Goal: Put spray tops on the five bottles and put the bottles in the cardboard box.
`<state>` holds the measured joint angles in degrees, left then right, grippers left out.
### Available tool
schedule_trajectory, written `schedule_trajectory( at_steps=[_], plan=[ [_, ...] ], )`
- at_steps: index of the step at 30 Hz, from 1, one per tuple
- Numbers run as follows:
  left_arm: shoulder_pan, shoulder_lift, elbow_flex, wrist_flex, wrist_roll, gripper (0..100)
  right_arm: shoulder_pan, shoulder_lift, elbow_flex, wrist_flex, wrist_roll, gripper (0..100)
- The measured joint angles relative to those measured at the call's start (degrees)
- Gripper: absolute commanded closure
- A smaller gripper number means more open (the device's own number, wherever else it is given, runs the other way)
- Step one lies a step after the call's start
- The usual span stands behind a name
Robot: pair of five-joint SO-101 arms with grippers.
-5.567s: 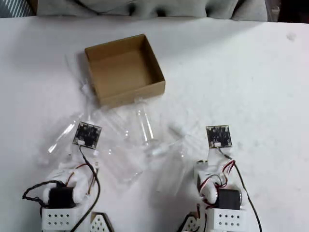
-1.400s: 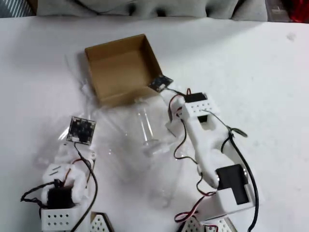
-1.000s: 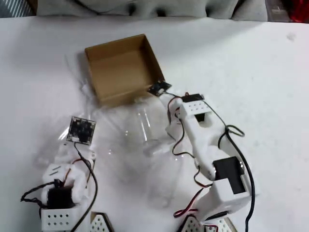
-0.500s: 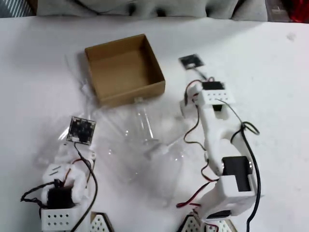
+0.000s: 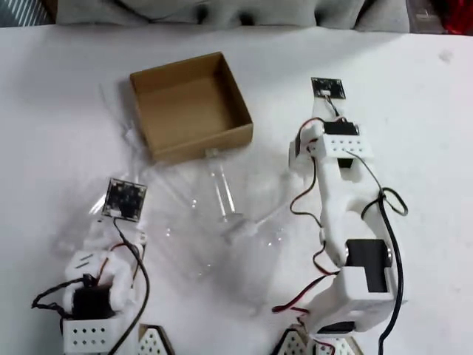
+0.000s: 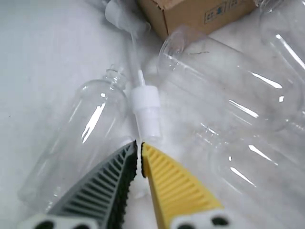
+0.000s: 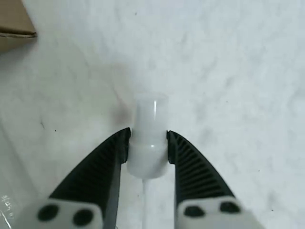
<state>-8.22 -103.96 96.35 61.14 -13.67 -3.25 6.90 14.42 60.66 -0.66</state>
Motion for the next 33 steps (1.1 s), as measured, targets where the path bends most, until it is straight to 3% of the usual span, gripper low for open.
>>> schedule_trajectory(
  at_steps=[4, 9, 13, 20, 28, 33],
  plan=[
    [0.00, 0.00, 0.00, 0.00, 0.00, 98, -0.88, 0.09, -3.25, 1.85, -0.53, 98.1],
    [-0.79, 0.00, 0.00, 0.00, 0.00, 98, -8.53, -0.62, -12.66, 11.69, -4.40, 97.7],
    [-6.77, 0.00, 0.00, -0.97, 0.26, 98, -17.23, -0.70, -19.25, 14.33, -7.47, 97.7],
    [-21.36, 0.00, -2.99, -4.04, 9.32, 98, -31.82, 1.76, -25.76, 14.51, -8.88, 97.7],
    [-28.13, 1.76, -10.20, -3.87, 12.13, 98, -43.25, 7.56, -29.54, 14.51, -16.09, 97.7],
    [-29.89, 17.76, -25.23, -2.99, 12.13, 98, -45.80, 11.60, -29.63, 13.45, -18.20, 97.7]
  ],
)
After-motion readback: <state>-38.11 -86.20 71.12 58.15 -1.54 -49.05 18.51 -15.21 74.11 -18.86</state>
